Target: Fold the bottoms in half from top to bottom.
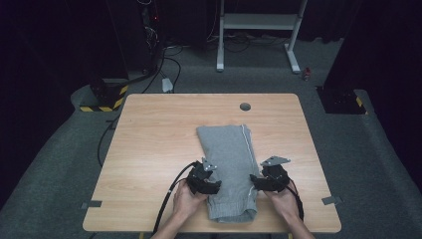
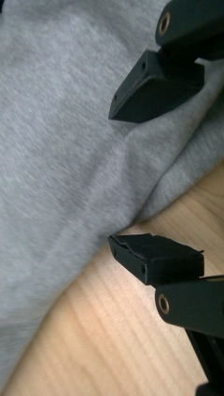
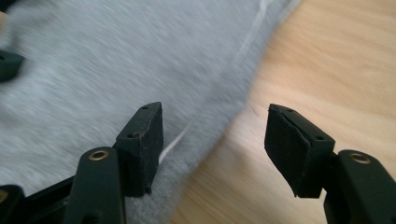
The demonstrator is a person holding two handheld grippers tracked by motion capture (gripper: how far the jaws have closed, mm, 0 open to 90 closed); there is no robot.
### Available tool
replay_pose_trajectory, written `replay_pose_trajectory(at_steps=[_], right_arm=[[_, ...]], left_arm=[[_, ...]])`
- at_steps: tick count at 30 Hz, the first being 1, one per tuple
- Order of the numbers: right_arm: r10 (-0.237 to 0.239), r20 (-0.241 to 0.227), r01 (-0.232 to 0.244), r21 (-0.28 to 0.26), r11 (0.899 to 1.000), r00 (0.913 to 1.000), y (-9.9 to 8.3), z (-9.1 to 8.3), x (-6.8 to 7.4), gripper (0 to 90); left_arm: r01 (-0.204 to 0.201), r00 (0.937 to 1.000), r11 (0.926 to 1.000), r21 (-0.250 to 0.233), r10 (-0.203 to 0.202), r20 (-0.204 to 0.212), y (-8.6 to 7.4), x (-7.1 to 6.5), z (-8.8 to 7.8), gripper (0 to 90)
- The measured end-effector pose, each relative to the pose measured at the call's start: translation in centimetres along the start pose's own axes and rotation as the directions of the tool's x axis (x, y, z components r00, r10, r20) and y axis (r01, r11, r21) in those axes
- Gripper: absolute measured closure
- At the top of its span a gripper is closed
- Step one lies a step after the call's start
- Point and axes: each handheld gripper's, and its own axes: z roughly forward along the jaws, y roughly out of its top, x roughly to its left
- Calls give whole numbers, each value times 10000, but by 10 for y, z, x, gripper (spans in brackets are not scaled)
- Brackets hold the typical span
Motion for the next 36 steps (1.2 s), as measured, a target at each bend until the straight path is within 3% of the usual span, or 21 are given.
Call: replay_pose_trajectory(at_steps=[3,6,9,11,14,17,20,22,24,26,28,30,32,36], right_arm=[[225,-54,-225,-41,9997,9997,-5,-2,-4,378],[-125,65,124,79,9999,9999,-8,1,1,380],[-20,158,20,-30,10000,9999,-10,3,-4,368],[-114,355,120,-167,9998,9993,-8,7,-5,370],[161,496,-143,-364,9992,9986,3,20,-8,373],[491,472,-478,-279,9985,9977,15,28,-11,359],[771,47,-765,-742,9943,9970,21,16,-5,356],[606,-398,-643,-983,9931,9974,20,3,3,340],[296,-718,-349,-749,9966,9970,15,-3,14,334],[-62,-601,29,-553,9985,9982,6,-5,19,336],[49,-583,-77,-469,9989,9983,-4,-6,16,335],[197,-524,-211,-274,9994,9984,-13,-2,11,330],[245,-506,-256,-218,9994,9984,-15,-1,9,329],[329,-717,-404,-1063,9935,9969,-10,-16,16,354]], left_arm=[[-57,9999,10000,-58,57,-86,0,0,2,337],[-353,9989,9993,-142,348,-300,1,1,3,336],[-496,9972,9985,-226,483,-573,4,7,6,333],[-422,9966,9987,-268,402,-715,9,13,10,334],[-18,9953,9997,-239,-5,-966,22,31,18,337],[585,9951,9978,-311,-607,-776,29,41,15,329],[425,9990,9953,-865,-432,-65,25,29,-8,321],[40,9999,9964,-848,-29,128,19,17,-18,317],[-285,9994,9975,-642,298,202,10,7,-21,312],[-409,9991,9980,-488,413,60,2,5,-20,314],[-418,9990,9985,-363,412,-174,-6,5,-17,323],[-93,10000,9992,-390,93,-4,-11,9,-16,325],[204,9996,9972,-718,-188,226,-13,9,-20,331],[-235,9996,9971,-722,246,150,-15,3,-25,340]])
